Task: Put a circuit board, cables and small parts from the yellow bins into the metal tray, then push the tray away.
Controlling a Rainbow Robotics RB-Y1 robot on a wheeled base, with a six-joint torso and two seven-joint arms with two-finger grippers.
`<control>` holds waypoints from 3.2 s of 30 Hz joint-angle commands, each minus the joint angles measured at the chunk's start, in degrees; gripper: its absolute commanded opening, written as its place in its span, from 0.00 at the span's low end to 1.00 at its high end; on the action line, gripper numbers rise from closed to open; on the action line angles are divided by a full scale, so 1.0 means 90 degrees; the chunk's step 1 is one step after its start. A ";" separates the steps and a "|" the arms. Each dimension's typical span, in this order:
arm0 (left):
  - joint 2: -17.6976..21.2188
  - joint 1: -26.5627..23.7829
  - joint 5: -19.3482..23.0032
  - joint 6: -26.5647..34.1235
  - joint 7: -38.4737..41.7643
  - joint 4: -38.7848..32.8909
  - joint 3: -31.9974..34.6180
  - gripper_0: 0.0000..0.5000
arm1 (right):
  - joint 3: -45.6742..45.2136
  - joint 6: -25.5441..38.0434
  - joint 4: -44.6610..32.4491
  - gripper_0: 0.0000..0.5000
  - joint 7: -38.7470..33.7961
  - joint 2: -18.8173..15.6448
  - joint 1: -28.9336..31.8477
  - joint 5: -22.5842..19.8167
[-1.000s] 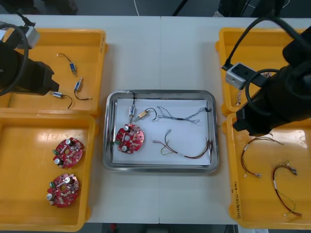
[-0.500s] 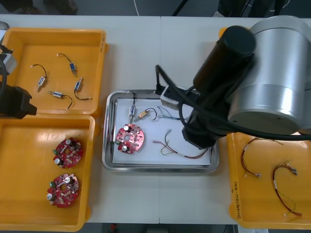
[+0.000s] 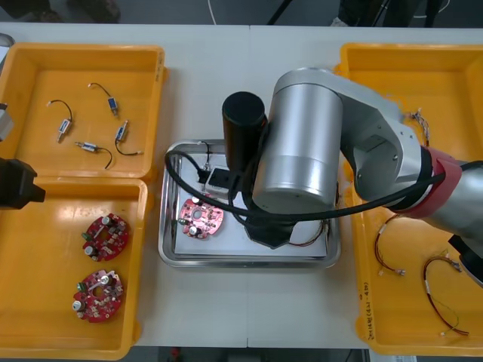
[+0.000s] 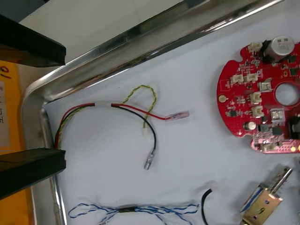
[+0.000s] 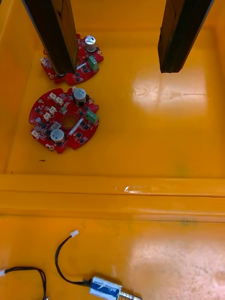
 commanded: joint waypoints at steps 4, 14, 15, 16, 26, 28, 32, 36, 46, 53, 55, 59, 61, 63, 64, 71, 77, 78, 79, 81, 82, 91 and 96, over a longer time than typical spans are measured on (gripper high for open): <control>0.0265 0.0339 -0.0011 0.0038 -0.0104 -0.0352 0.0259 1.00 | 0.0592 -0.0480 0.0230 1.00 0.0955 0.0233 -0.0366 0.0122; 0.0265 0.0349 -0.0011 0.0038 -0.0153 -0.0372 0.0259 1.00 | 0.1207 -0.1008 0.0514 1.00 0.1101 0.0301 -0.0317 -0.0024; 0.0265 0.0349 -0.0011 0.0038 -0.0153 -0.0372 0.0259 1.00 | 0.1265 -0.1017 0.0523 1.00 0.1121 0.0311 -0.0307 0.0015; 0.0265 0.0349 -0.0011 0.0038 -0.0153 -0.0372 0.0259 1.00 | 0.1265 -0.1017 0.0523 1.00 0.1121 0.0311 -0.0307 0.0015; 0.0265 0.0349 -0.0011 0.0038 -0.0153 -0.0372 0.0259 1.00 | 0.1529 -0.1086 0.0523 1.00 0.1287 0.0477 0.0191 0.0386; 0.0265 0.0349 -0.0011 0.0038 -0.0153 -0.0372 0.0259 1.00 | 0.1558 -0.1086 0.0523 1.00 0.1316 0.0526 0.0279 0.0562; 0.0265 0.0349 -0.0011 0.0038 -0.0153 -0.0372 0.0259 1.00 | 0.1597 -0.1115 0.0523 1.00 0.1355 0.0594 0.0523 0.0796; 0.0265 0.0349 -0.0011 0.0038 -0.0153 -0.0372 0.0259 1.00 | 0.1627 -0.1164 0.0523 1.00 0.1414 0.0623 0.0757 0.1050; 0.0265 0.0349 -0.0011 0.0038 -0.0153 -0.0372 0.0259 1.00 | 0.1939 -0.1271 0.0523 1.00 0.1404 0.0731 0.0991 0.1734; 0.0265 0.0349 -0.0011 0.0038 -0.0153 -0.0372 0.0259 1.00 | 0.2066 -0.1350 0.0523 0.80 0.1394 0.0741 0.0991 0.2017; 0.0265 0.0349 -0.0011 0.0038 -0.0153 -0.0372 0.0259 1.00 | 0.2066 -0.1350 0.0523 0.48 0.1384 0.0741 0.0991 0.2026; 0.0265 0.0349 -0.0011 0.0038 -0.0153 -0.0372 0.0259 1.00 | 0.2066 -0.1350 0.0523 0.00 0.1345 0.0741 0.0962 0.2056; 0.0265 0.0349 -0.0011 0.0038 -0.0153 -0.0372 0.0259 1.00 | 0.2056 -0.1350 0.0523 0.00 0.1336 0.0731 0.0913 0.2066; 0.0265 0.0349 -0.0011 0.0038 -0.0153 -0.0372 0.0259 1.00 | 0.2066 -0.1350 0.0523 0.00 0.1326 0.0711 0.0845 0.2066; 0.0265 0.0349 -0.0011 0.0038 -0.0153 -0.0372 0.0259 1.00 | 0.2066 -0.1350 0.0523 0.00 0.1326 0.0702 0.0816 0.2066; 0.0265 0.0349 -0.0011 0.0038 -0.0153 -0.0372 0.0259 1.00 | 0.2066 -0.1389 0.0523 0.00 0.1375 0.0516 0.0474 0.1948; 0.0265 0.0349 -0.0011 0.0038 -0.0153 -0.0372 0.0259 1.00 | 0.2066 -0.1447 0.0523 0.00 0.1375 0.0360 0.0230 0.1821; 0.0265 0.0349 -0.0011 0.0038 -0.0153 -0.0372 0.0259 1.00 | 0.2066 -0.1467 0.0523 0.00 0.1375 0.0330 0.0171 0.1821; 0.0265 0.0349 -0.0011 0.0038 -0.0153 -0.0372 0.0259 1.00 | 0.2066 -0.1467 0.0523 0.00 0.1355 0.0321 0.0142 0.1821; 0.0265 0.0349 -0.0011 0.0038 -0.0153 -0.0372 0.0259 1.00 | 0.2056 -0.1486 0.0523 0.00 0.1375 0.0272 0.0093 0.1831; 0.0265 0.0349 -0.0011 0.0038 -0.0153 -0.0372 0.0259 1.00 | 0.2066 -0.1486 0.0523 0.00 0.1375 0.0243 0.0064 0.1831; 0.0265 0.0349 -0.0011 0.0038 -0.0153 -0.0372 0.0259 1.00 | 0.2066 -0.1535 0.0631 0.00 0.1384 0.0145 -0.0093 0.1870; 0.0265 0.0349 -0.0011 0.0038 -0.0153 -0.0372 0.0259 1.00 | 0.2056 -0.1682 0.1109 0.00 0.1463 0.0301 -0.0200 0.1802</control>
